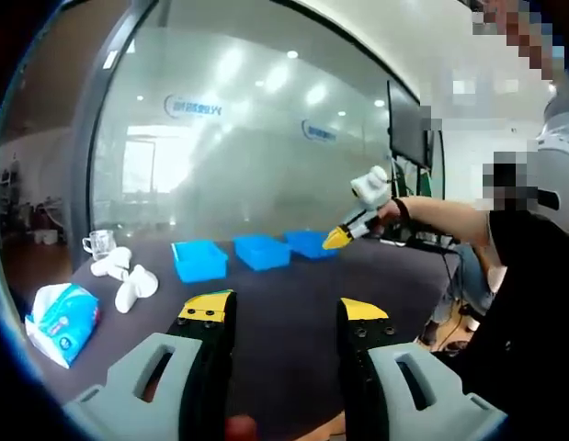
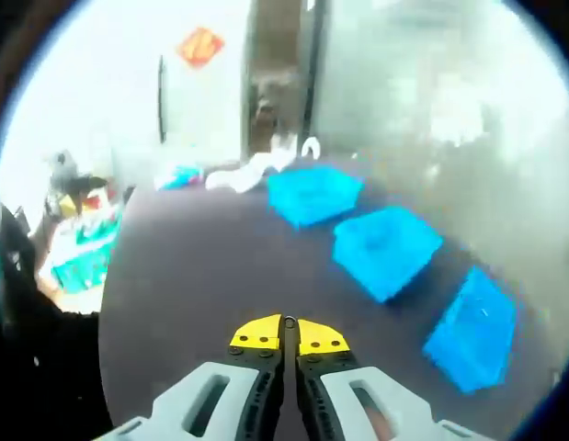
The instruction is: Sort the screws, nuts, and washers into the corresponding bins
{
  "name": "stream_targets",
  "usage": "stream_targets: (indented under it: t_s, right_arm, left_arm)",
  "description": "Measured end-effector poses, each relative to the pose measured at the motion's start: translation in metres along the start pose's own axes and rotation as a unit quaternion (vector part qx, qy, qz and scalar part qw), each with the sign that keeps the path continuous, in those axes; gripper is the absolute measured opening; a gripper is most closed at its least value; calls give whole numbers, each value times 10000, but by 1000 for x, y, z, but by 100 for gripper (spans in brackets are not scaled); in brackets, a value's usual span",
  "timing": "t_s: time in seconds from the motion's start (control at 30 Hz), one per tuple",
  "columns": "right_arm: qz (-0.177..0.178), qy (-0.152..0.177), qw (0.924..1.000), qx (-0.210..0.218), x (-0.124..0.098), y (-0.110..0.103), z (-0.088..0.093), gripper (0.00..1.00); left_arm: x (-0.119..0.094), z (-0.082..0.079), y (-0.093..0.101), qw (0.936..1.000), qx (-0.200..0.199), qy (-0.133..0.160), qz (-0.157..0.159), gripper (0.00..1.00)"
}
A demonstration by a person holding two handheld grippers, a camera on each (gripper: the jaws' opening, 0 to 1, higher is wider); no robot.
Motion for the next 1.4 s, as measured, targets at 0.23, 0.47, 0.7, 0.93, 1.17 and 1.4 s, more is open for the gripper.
stream_targets:
  t_s: [0.23,0.47,0.7,0.93,1.17,1.4]
  right_arm:
    - [889,1033,9907,-53,-19,-18,-7,1]
    - [1239,1614,9789,184,-31,-37,-8,1]
    - [1488,1974,9682,380,-34,-37,-16,1]
    - [1929,2117,9570,453,-27,-17,-29,1]
    - [2107,2141,9523,533,-5,8,-46,1]
    - [2111,2165,9482,972,18,44,-69,1]
  left_arm:
    - [3,-5,1,10000,59,12,24,43]
    - [3,-7,2,9999,89,10,47,43]
    - [4,-8,0,9999,96,7,45,43]
    - [2,-5,-2,10000,67,-15,16,43]
    - [-1,-5,-5,10000,43,1,-30,43]
    - [-2,-3,-5,10000,17,-2,-52,43]
Point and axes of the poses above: the point that each gripper's makers call its tool centre point, and the gripper's own axes: x roughly forward along the fingers, y roughly to its right, z roughly out of its underside, the point moved 6 cm from there along -x, roughly backward along the fingers, and after that the axes turned 2 degrees about -y, right-handed, at the moved point
